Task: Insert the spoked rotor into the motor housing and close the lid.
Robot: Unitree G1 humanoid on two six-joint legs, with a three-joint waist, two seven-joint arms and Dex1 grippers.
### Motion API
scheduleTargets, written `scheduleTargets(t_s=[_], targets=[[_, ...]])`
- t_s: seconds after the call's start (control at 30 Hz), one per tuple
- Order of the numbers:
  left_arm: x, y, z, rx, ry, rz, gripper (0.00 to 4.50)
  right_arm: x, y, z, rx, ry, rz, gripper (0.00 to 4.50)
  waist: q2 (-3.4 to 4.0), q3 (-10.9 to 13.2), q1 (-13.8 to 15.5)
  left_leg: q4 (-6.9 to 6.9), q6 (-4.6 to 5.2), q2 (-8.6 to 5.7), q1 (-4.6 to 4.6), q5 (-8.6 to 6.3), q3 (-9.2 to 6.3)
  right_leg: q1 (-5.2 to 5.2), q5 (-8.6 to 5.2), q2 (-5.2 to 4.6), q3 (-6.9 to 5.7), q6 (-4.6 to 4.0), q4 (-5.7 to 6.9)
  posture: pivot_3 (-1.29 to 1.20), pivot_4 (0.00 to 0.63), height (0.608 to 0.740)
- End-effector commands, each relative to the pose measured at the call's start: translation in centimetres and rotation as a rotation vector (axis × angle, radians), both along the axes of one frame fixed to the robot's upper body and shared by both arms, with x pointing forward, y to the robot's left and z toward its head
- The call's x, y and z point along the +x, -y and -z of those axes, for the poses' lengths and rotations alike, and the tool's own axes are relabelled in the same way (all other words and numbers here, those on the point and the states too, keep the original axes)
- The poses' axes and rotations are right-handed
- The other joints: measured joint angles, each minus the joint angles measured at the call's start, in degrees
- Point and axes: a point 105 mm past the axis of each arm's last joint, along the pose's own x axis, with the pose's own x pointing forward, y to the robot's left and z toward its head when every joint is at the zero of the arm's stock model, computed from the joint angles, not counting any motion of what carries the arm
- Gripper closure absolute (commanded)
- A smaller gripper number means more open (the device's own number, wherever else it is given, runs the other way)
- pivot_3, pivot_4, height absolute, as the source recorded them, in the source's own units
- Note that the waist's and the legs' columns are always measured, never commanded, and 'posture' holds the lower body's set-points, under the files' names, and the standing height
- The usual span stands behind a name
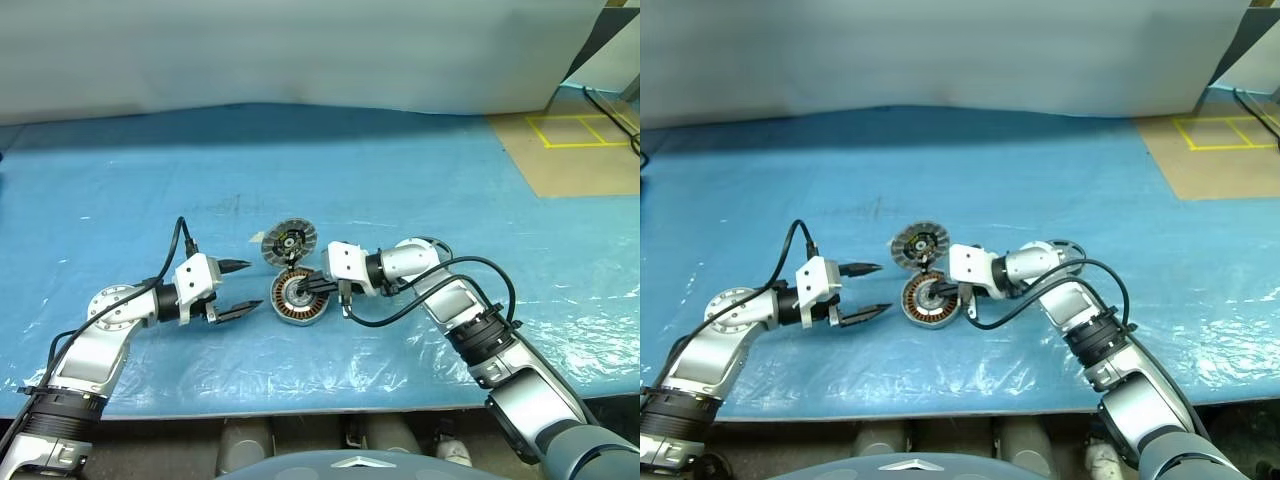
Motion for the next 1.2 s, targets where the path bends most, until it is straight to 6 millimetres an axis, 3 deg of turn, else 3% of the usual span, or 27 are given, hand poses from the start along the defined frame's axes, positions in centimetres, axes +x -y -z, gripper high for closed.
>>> scheduleTargets(t_s=[0.03,0.2,0.53,1.0,1.2], targets=[[0.1,0.1,-0.7,-0.004,0.032,0.012,0.77,-0.1,0.5,1.9,-0.072,-0.019,-0.004,4.46,0.0,0.0,-0.01,0.0,0.0,0.0,0.0,0.0,0.0,0.0,0.0,0.0,0.0,0.0,0.0,0.0,0.15,0.74],[0.1,0.2,-0.8,-0.005,0.034,0.011,0.77,0.3,1.3,3.4,-0.119,-0.011,-0.008,4.46,-0.01,-0.01,0.01,0.0,0.0,0.0,0.08,0.0,0.0,0.1,-0.1,0.0,0.01,-0.16,0.0,0.0,0.15,0.74],[-0.1,0.4,-0.9,-0.008,0.038,0.011,0.77,0.0,2.0,4.3,-0.143,-0.012,-0.034,4.46,-0.02,-0.01,0.05,0.0,0.01,0.11,0.59,-0.02,0.01,0.59,-0.12,-0.07,0.05,-0.19,-0.05,0.0,0.15,0.74],[-0.1,0.6,-1.3,-0.008,0.037,0.023,0.77,-0.7,1.8,3.3,-0.117,-0.014,-0.042,4.46,-0.02,-0.02,0.1,-0.19,0.08,0.09,0.46,-0.02,0.01,0.58,-0.11,-0.07,0.04,-0.17,-0.41,0.0,0.15,0.74],[-0.1,0.5,-1.2,-0.007,0.031,0.018,0.77,-1.0,0.9,0.6,0.005,-0.036,-0.062,4.46,-0.02,-0.02,0.12,-0.36,0.09,0.08,0.41,-0.02,0.01,0.59,-0.09,-0.05,0.01,-0.14,-0.65,0.0,0.15,0.74]])
